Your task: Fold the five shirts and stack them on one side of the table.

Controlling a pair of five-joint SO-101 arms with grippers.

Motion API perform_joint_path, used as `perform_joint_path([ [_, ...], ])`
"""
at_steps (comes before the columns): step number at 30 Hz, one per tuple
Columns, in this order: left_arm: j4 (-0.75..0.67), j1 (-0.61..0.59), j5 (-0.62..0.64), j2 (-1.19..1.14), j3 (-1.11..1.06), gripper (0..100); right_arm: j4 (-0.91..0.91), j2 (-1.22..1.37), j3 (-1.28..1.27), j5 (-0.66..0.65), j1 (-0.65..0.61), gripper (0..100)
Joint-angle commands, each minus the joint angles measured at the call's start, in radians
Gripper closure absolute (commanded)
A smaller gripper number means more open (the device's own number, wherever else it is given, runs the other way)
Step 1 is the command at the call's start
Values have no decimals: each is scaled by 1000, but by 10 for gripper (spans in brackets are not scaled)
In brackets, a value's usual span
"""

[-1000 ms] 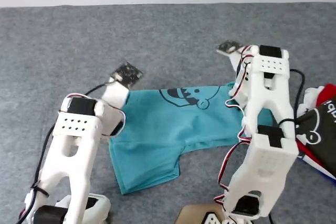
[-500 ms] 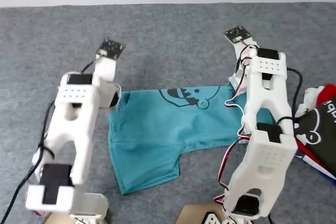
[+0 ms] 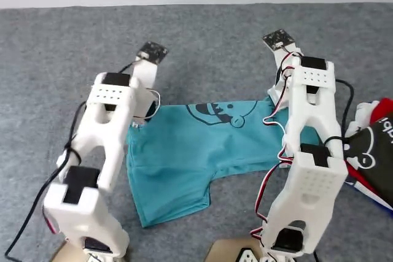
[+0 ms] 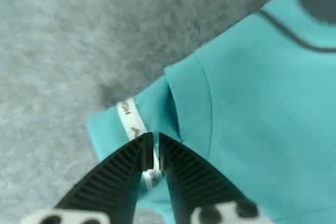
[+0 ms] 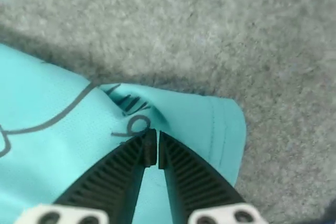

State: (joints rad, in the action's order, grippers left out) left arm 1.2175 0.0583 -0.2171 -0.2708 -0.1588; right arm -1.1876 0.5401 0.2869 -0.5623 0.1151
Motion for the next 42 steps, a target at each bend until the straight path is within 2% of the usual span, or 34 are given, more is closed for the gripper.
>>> perform_joint_path([
  [1,-5,-2,3,-80,51,975,58,-33,43,9,8,988],
  [9,66,-43,-15,-196,148,994,165,16,40,6,8,988],
  [15,100,-51,-38,-203,142,994,163,122,41,6,54,988],
  [24,150,-130,-41,-196,143,994,77,74,75,8,143,988],
  [32,150,-72,-63,-101,142,994,64,-16,101,5,156,988],
  [42,161,-55,-66,-35,140,994,67,-90,101,8,171,988],
])
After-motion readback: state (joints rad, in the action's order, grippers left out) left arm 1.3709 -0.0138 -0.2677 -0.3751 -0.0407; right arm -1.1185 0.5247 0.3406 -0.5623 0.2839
